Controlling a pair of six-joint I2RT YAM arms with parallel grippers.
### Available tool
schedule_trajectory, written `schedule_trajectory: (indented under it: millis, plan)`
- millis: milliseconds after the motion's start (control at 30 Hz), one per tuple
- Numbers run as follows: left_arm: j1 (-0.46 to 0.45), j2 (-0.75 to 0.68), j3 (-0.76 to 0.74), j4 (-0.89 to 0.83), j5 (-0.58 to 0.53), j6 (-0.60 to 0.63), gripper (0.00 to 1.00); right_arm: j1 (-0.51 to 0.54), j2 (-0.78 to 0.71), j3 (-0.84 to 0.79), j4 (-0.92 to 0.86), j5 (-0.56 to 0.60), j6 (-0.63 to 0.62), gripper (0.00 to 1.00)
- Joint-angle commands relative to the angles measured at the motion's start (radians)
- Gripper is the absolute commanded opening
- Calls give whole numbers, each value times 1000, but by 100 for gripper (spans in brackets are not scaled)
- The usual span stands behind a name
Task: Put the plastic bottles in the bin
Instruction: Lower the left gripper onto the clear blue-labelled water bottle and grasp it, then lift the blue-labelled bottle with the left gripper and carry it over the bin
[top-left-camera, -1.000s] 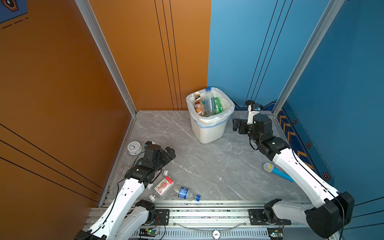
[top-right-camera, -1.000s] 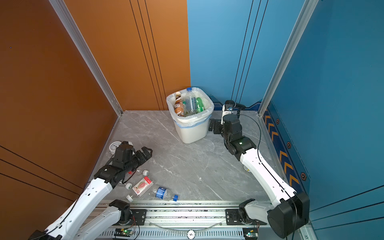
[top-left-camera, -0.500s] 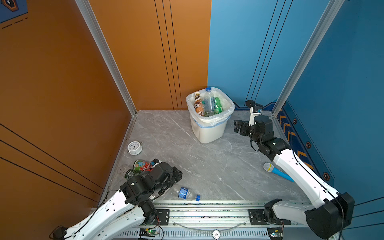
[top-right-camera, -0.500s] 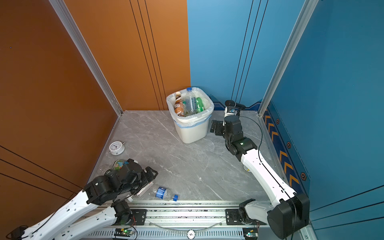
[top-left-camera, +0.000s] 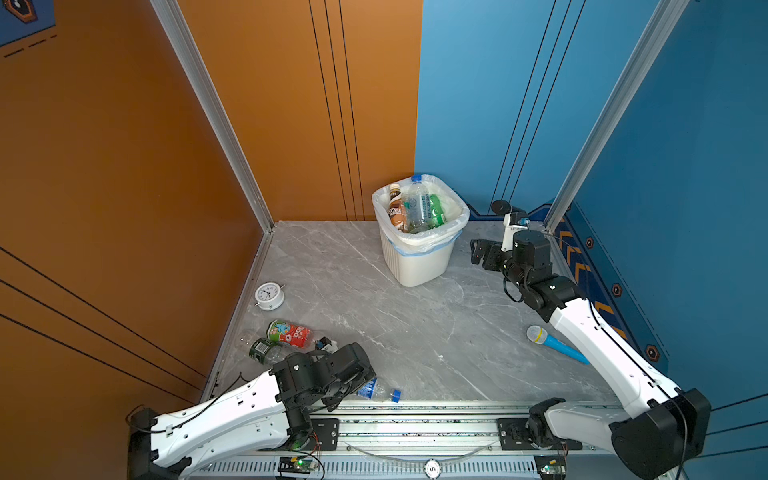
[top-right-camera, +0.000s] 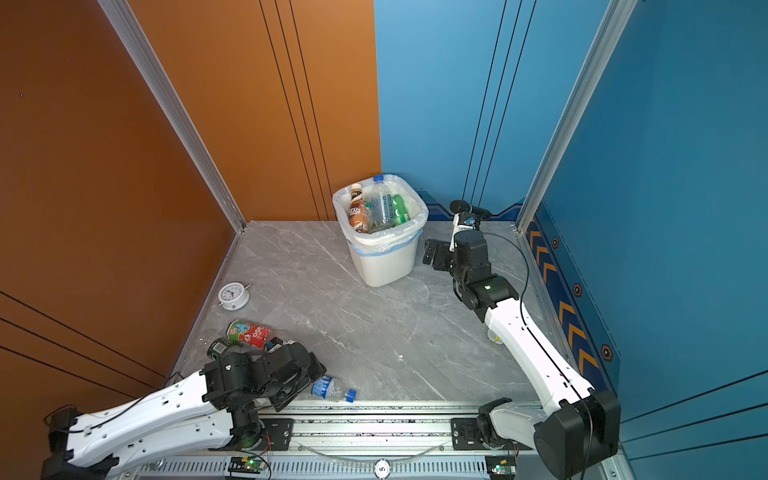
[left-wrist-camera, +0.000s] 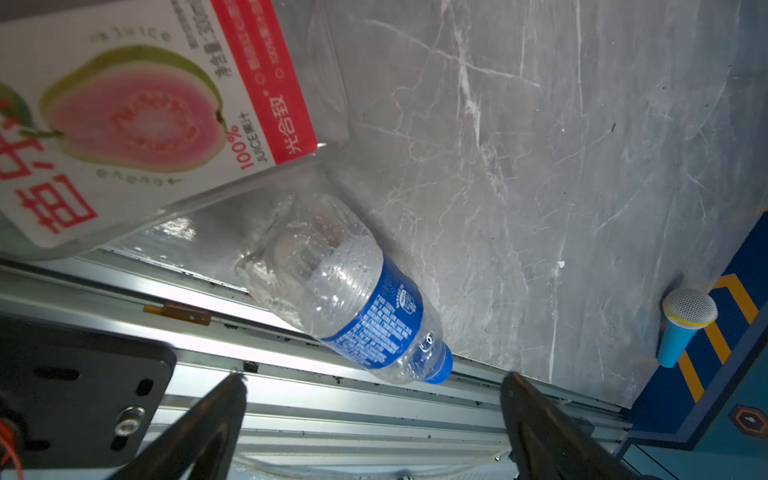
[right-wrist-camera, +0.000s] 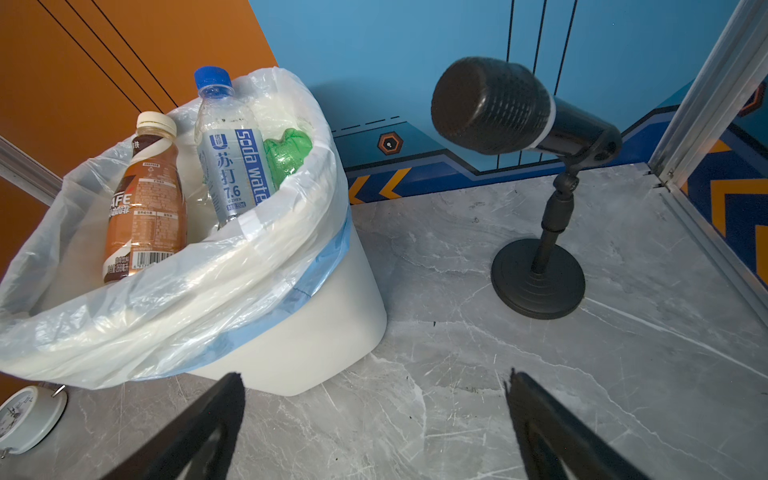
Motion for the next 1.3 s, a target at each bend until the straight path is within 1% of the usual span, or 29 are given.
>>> schedule_trajectory:
  millis: [0,167,333,400,533,667,767,800,967,1133,1267]
  plan:
    - [-12,32,-56,111,27,-43,96,-10,-22,-16,17,-31,17,100]
    - [-2,65,-141,257,42,-74,92,-19,-29,-21,12,-37,18,100]
    - [46,125,-183,406,47,-60,87,-29,-35,-21,5,-37,19,100]
    - [63,159,-179,453,52,-42,82,-33,-37,-24,0,-37,20,100]
    - [86,235,-182,548,73,-19,76,-41,-43,-27,-4,-40,21,100]
    - [98,313,-176,655,81,-8,68,-49,-47,-29,-8,-40,26,100]
    - [110,366,-156,691,92,17,61,-52,-49,-28,-13,-40,26,100]
    - [112,381,-149,736,97,23,59,-53,-49,-27,-16,-40,27,100]
    - [136,440,-127,817,117,51,49,-60,-52,-28,-17,-39,34,100]
    - [189,445,-31,794,107,159,48,-65,-54,-40,-15,-42,42,100]
    - [260,427,100,740,92,310,48,-68,-66,-48,-20,-42,44,100]
